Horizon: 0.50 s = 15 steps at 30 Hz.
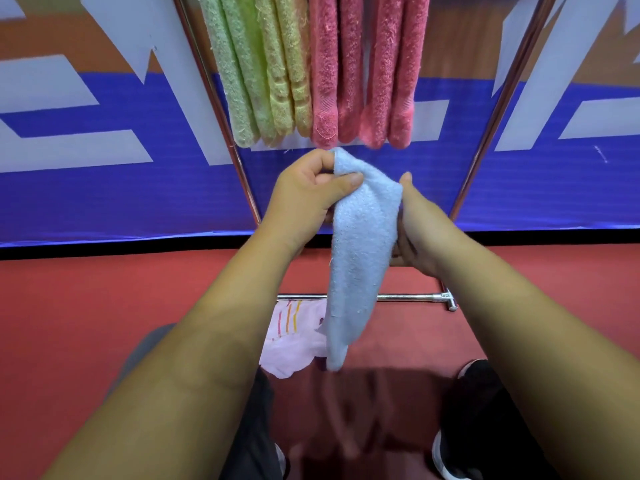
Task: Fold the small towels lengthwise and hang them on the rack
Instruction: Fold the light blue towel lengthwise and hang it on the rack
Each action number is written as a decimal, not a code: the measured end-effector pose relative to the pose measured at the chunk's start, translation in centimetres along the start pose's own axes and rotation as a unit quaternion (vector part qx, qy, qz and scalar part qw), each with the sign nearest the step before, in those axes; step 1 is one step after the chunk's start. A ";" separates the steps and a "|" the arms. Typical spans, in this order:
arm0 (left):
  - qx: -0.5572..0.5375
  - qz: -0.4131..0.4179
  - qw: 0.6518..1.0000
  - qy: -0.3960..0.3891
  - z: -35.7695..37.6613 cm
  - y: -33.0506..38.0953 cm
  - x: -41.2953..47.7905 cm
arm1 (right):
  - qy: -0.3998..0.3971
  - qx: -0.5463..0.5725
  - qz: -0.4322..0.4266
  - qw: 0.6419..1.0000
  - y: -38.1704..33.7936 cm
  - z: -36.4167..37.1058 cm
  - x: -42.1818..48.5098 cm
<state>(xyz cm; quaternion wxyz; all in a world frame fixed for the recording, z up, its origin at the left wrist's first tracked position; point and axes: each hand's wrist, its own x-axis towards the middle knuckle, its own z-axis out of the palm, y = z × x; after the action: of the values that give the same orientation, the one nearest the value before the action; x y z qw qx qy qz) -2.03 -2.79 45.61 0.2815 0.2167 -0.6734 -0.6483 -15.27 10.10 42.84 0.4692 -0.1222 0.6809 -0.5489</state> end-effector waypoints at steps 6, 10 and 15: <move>-0.019 -0.044 0.991 0.122 -2.2 -0.5 0.7 | -0.063 -0.073 -0.070 0.993 -0.5 0.7 -0.5; -0.066 -0.091 0.980 0.164 -3.2 -0.9 0.9 | -0.072 -0.092 -0.120 0.986 -0.4 1.4 -0.7; -0.089 -0.111 0.980 0.142 -3.3 -1.1 0.9 | -0.024 -0.077 -0.173 0.982 -0.3 1.8 -0.5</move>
<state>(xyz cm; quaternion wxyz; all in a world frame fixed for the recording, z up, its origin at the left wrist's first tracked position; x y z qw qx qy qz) -0.62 -5.91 44.66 0.3184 0.3537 -0.5378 -0.6959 -13.75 9.16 43.45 0.3722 -0.2870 0.6786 -0.5644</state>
